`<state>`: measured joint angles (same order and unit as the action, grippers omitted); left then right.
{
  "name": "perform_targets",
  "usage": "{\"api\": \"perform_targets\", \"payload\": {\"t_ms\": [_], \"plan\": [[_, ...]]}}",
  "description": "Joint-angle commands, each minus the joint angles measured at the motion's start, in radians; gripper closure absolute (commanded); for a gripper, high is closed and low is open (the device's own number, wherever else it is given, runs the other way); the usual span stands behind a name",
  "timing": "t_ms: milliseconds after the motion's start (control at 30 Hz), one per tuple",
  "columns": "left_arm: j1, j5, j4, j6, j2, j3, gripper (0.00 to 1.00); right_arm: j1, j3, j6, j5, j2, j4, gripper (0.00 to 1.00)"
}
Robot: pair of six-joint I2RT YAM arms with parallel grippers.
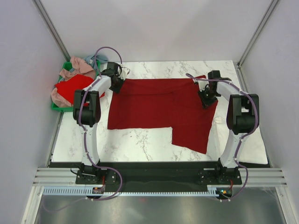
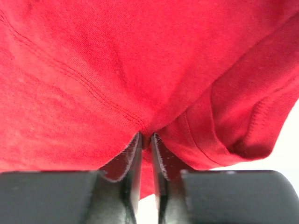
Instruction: Fold and stack the t-shirts
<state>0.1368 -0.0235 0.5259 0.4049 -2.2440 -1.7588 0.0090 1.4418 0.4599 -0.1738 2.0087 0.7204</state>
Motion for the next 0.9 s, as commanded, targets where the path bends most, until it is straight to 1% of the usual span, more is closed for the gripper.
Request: {"api": "perform_targets", "payload": {"t_ms": [0,100,233,433,867], "plan": [[-0.005,0.019,-0.001,-0.006,-0.017,-0.028,0.74,-0.004,0.015,-0.003,0.014,-0.086,-0.001,0.8],[-0.006,0.017,0.0,-0.008,-0.022,-0.037,0.74,-0.006,0.029,-0.009,0.01,-0.116,0.027,0.84],[-0.006,0.014,0.0,-0.014,-0.022,-0.045,0.74,-0.004,0.037,-0.018,0.008,-0.146,0.054,0.84],[-0.009,0.011,-0.001,-0.015,-0.023,-0.053,0.74,-0.004,0.029,-0.029,-0.012,-0.163,0.091,0.9],[-0.013,0.008,0.0,-0.029,-0.025,-0.054,0.75,0.012,0.048,-0.052,-0.058,-0.182,0.132,0.91]]}}
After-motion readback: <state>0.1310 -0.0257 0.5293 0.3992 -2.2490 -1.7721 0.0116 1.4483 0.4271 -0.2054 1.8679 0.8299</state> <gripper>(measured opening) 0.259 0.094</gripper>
